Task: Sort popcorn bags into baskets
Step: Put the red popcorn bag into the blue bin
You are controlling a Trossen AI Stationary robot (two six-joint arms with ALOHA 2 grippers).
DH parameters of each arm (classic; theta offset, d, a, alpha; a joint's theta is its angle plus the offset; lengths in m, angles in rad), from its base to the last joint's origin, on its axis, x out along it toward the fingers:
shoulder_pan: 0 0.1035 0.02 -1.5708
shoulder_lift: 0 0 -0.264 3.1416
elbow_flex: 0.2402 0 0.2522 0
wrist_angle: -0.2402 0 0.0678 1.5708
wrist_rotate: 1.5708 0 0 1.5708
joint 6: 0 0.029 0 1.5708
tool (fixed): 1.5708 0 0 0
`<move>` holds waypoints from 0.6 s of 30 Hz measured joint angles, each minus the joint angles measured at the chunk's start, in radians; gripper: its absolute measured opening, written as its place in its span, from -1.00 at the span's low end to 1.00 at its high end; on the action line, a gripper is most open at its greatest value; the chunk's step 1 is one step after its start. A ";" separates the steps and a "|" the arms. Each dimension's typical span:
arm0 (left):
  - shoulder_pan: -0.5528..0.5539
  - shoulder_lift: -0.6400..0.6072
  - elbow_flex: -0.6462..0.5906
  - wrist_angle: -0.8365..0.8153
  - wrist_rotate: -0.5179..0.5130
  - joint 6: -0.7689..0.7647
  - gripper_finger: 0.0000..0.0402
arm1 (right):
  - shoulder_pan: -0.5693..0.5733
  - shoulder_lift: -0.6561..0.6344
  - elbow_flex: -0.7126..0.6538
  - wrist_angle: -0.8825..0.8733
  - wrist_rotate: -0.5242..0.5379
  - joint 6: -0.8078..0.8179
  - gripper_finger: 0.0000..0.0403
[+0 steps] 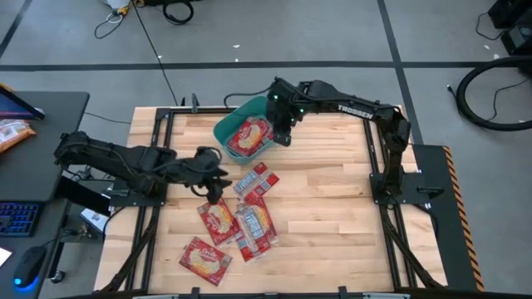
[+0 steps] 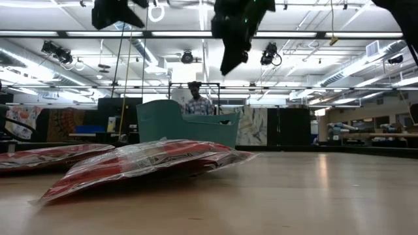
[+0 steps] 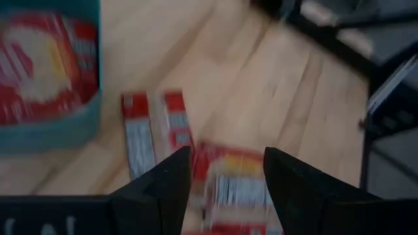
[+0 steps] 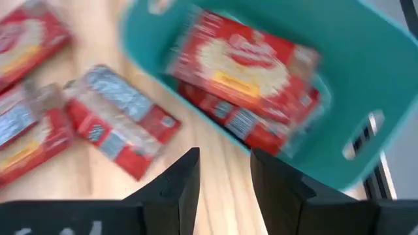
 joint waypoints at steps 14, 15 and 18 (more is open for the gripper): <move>-0.008 0.128 0.000 -0.048 0.226 -0.151 0.16 | 0.179 -0.073 0.000 -0.065 -0.006 -0.043 -0.30; -0.009 0.134 0.000 -0.048 0.251 -0.151 0.15 | 0.194 -0.073 0.000 -0.068 -0.006 -0.029 -0.30; -0.008 0.137 -0.001 -0.050 0.300 -0.151 0.13 | 0.243 -0.072 0.000 -0.073 -0.007 0.015 -0.30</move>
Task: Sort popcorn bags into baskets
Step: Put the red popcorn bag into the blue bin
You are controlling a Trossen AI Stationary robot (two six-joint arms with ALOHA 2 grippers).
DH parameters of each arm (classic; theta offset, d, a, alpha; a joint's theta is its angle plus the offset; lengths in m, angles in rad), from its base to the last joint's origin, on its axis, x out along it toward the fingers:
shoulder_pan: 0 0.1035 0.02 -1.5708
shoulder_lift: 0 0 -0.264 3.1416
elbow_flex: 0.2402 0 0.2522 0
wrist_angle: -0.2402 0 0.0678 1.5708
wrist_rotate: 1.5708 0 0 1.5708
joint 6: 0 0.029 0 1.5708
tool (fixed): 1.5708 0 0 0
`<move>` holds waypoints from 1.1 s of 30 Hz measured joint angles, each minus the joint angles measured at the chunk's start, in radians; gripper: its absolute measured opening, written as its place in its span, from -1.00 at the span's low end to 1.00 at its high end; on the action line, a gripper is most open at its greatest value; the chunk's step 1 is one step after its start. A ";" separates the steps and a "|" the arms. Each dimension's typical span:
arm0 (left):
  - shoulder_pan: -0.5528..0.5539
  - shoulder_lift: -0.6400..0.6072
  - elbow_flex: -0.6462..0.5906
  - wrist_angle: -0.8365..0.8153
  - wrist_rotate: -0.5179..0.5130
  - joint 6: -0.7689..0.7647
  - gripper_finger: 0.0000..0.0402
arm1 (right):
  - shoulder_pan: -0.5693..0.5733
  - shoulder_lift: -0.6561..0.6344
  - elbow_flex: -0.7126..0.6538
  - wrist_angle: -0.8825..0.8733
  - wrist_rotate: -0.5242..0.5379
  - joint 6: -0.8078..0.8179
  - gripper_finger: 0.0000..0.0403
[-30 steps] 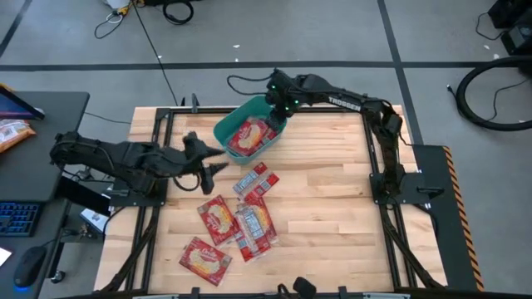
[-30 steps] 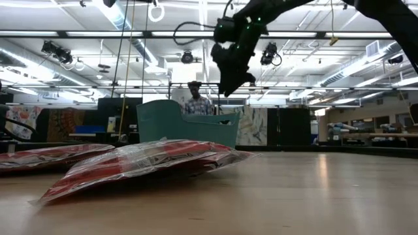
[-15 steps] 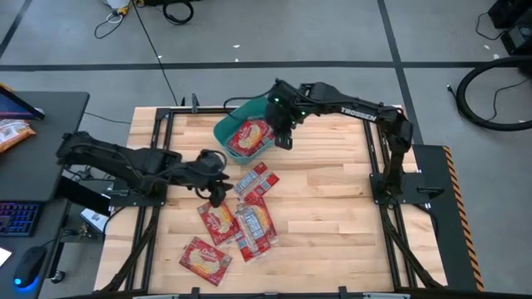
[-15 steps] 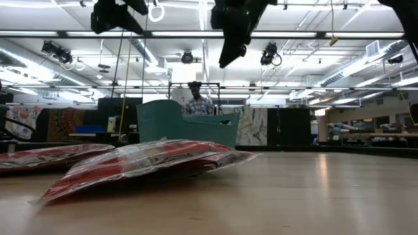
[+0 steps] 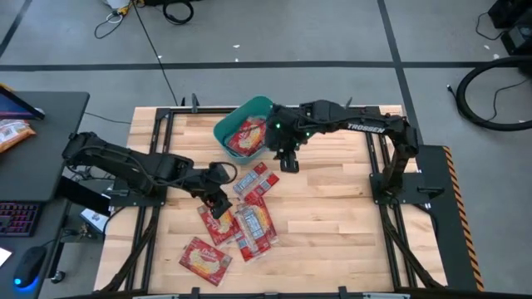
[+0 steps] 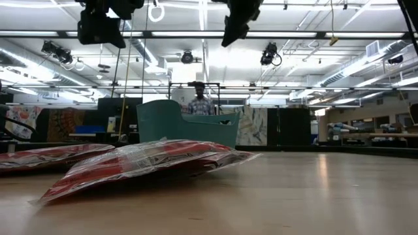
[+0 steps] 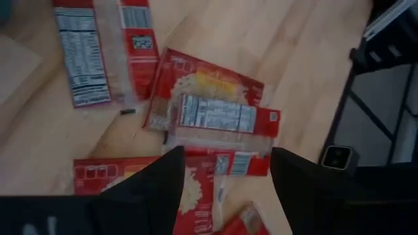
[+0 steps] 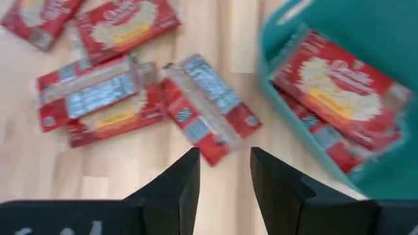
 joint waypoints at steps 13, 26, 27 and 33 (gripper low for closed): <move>-0.055 0.005 0.000 -0.004 0.088 0.010 0.09 | 0.177 0.013 -0.029 0.003 0.008 0.289 -0.30; -0.177 0.020 0.000 -0.040 0.037 0.108 0.09 | 0.323 0.012 -0.207 0.172 0.060 0.689 -0.29; -0.187 0.029 0.000 -0.040 0.027 0.126 0.09 | 0.332 0.013 -0.219 0.181 0.059 0.720 -0.29; -0.232 0.094 0.000 -0.039 -0.042 0.208 0.09 | 0.372 0.014 -0.337 0.368 0.024 0.870 -0.29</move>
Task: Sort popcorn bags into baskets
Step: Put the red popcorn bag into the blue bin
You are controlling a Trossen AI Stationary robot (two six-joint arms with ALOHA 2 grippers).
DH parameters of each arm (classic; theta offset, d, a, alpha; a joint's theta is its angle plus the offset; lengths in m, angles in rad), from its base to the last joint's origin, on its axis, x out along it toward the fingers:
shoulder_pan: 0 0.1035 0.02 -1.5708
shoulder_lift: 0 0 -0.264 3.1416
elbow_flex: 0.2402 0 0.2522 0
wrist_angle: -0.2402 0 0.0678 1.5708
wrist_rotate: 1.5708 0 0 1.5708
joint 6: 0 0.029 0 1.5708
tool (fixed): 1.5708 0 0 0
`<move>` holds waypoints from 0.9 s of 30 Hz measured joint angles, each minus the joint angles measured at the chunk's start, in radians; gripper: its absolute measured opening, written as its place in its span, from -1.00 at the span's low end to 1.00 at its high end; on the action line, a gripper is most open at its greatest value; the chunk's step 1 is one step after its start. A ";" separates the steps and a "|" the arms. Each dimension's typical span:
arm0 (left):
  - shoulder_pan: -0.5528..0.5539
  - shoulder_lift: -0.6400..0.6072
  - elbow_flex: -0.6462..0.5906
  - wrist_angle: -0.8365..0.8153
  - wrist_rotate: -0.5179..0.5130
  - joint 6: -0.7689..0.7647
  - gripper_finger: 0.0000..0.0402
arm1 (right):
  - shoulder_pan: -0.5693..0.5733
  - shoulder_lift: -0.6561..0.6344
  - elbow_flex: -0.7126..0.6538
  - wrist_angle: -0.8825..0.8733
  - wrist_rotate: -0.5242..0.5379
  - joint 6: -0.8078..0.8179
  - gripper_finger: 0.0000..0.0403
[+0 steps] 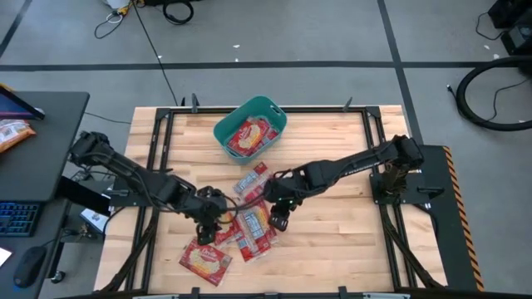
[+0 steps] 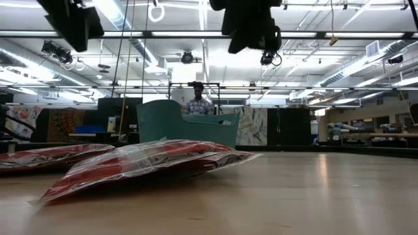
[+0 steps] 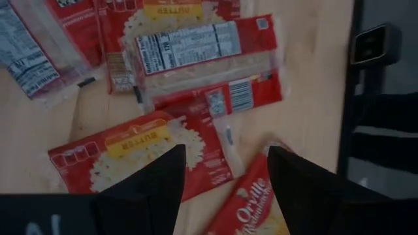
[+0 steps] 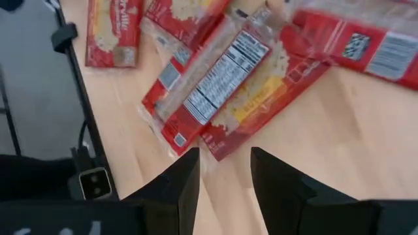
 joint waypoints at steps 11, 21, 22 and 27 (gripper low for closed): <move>-0.058 0.012 -0.139 0.127 -0.059 -0.006 0.05 | -0.007 0.000 -0.289 0.361 -0.055 0.169 -0.29; -0.111 -0.013 -0.349 0.420 -0.113 -0.174 -0.05 | -0.001 0.000 -0.446 0.612 -0.019 0.205 -0.23; -0.111 -0.003 -0.363 0.442 -0.129 -0.187 -0.05 | -0.005 0.000 -0.460 0.625 -0.014 0.211 -0.20; -0.103 0.056 -0.409 0.563 -0.153 -0.235 -0.06 | -0.025 0.000 -0.515 0.706 0.012 0.235 0.02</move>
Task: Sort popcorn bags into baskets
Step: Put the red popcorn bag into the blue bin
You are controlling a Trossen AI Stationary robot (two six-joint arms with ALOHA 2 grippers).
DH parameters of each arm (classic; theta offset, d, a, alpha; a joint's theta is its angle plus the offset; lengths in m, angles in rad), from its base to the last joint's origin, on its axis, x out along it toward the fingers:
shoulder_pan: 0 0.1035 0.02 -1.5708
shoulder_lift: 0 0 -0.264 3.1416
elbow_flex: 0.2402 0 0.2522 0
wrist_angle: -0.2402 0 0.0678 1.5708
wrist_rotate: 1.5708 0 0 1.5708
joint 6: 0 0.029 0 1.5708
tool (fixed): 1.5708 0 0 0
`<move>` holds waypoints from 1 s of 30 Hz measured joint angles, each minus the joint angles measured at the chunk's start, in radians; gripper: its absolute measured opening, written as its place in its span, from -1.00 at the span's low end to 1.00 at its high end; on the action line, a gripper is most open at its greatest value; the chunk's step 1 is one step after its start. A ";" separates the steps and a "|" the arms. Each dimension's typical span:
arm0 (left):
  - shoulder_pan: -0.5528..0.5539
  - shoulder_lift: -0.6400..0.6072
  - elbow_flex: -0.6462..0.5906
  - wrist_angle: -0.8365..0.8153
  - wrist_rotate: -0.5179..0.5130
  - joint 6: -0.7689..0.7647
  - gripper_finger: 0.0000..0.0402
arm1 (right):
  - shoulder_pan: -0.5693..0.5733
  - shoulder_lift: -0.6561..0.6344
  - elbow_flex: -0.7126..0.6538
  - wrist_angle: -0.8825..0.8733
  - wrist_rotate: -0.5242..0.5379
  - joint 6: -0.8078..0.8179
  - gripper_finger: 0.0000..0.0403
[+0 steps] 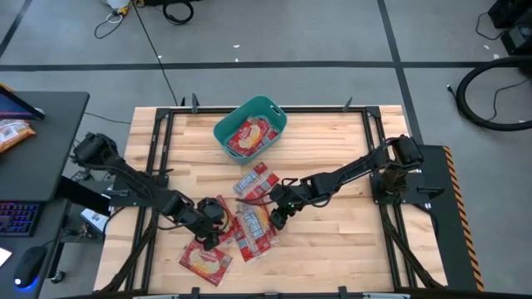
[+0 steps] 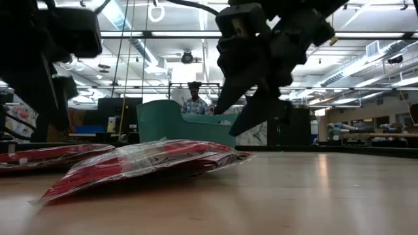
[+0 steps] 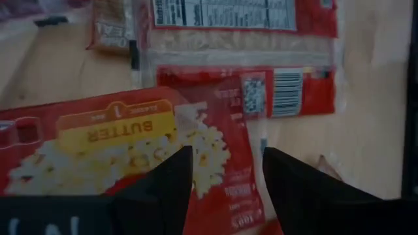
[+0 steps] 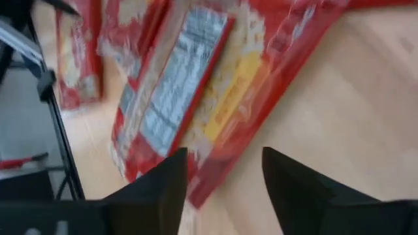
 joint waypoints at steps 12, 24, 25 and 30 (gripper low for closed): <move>0.000 0.171 0.003 0.163 -0.003 -0.026 -0.06 | -0.021 0.095 0.007 0.109 -0.029 0.010 0.20; 0.015 0.185 0.003 0.170 0.002 -0.027 -0.06 | -0.022 0.214 0.110 0.150 -0.048 -0.020 -0.16; 0.015 0.185 0.003 0.170 0.003 -0.030 -0.06 | -0.021 0.213 0.111 0.153 -0.048 -0.030 -0.23; 0.017 0.178 0.002 0.171 0.016 -0.047 -0.06 | -0.031 0.203 0.112 0.138 -0.083 -0.056 -0.61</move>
